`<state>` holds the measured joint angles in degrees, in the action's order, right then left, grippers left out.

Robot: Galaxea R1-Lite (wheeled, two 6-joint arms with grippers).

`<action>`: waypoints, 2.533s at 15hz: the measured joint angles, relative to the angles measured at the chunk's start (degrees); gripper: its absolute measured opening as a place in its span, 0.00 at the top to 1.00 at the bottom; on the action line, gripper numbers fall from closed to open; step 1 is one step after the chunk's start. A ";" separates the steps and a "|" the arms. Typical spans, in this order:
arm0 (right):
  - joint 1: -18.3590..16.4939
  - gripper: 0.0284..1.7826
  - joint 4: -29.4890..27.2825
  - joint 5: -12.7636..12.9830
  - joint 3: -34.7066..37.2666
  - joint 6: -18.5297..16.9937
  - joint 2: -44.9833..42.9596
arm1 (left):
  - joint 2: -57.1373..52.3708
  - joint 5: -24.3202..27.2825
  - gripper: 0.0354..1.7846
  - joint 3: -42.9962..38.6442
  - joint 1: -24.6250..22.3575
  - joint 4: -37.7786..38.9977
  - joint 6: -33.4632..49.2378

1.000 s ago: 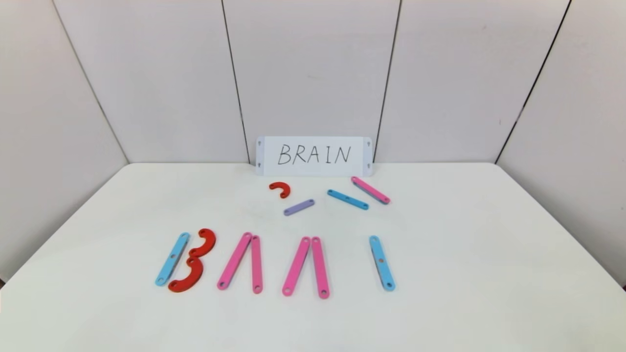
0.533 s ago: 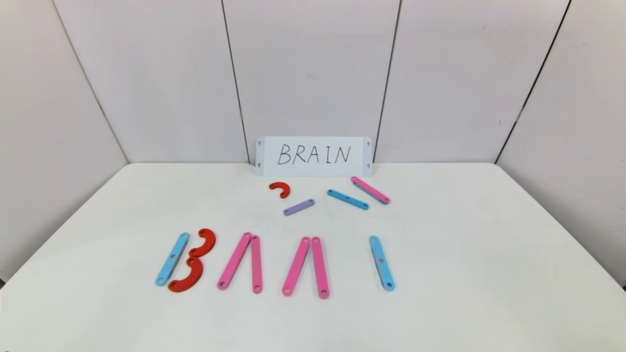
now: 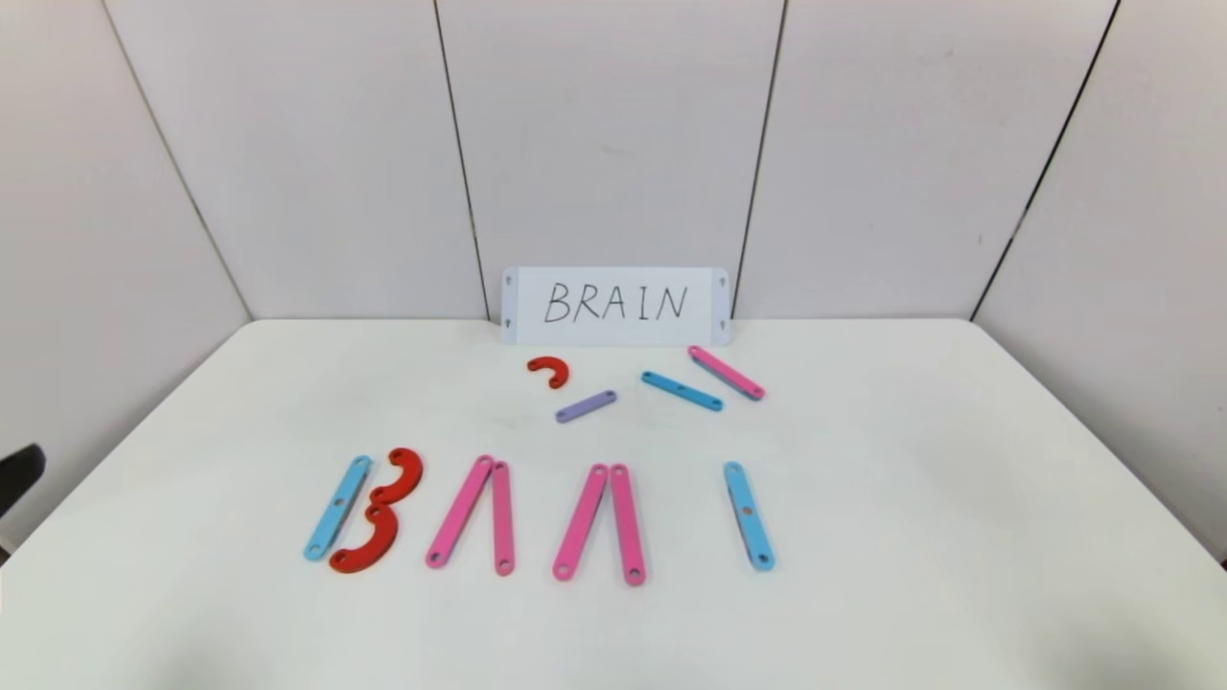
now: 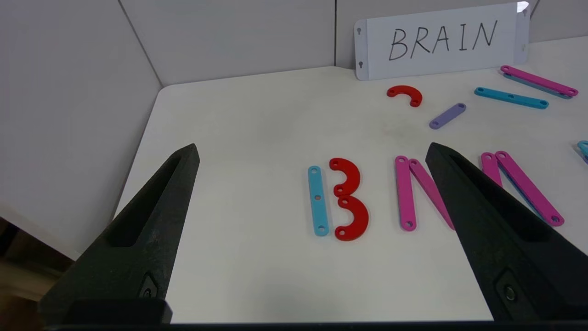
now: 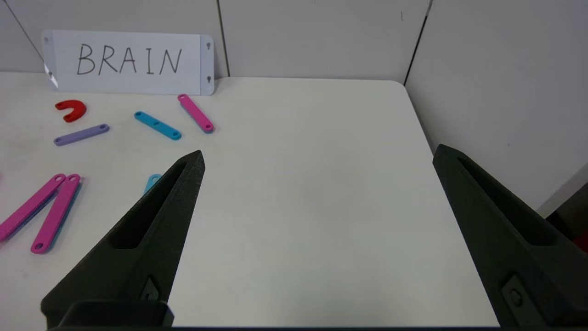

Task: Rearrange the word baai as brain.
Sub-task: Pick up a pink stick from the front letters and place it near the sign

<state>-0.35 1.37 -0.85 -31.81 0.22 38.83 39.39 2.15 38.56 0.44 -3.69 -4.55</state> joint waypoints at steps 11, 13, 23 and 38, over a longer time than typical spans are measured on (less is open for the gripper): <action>1.51 0.02 1.80 -10.06 -15.04 0.16 34.66 | 34.67 9.56 0.03 19.76 0.09 -3.63 -0.51; 2.88 0.02 1.85 -10.45 -16.46 0.09 38.05 | 38.29 10.75 0.03 21.09 1.18 -5.01 -0.52; 6.13 0.02 1.83 -13.17 -18.14 0.11 46.73 | 46.75 10.23 0.03 21.28 12.40 -5.21 0.11; 8.73 0.02 1.94 -14.47 -21.28 0.66 52.80 | 52.48 2.95 0.03 18.66 18.38 -6.47 -0.02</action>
<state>8.37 3.30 -15.32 -53.09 0.88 91.62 91.87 5.10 57.22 18.82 -10.17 -4.57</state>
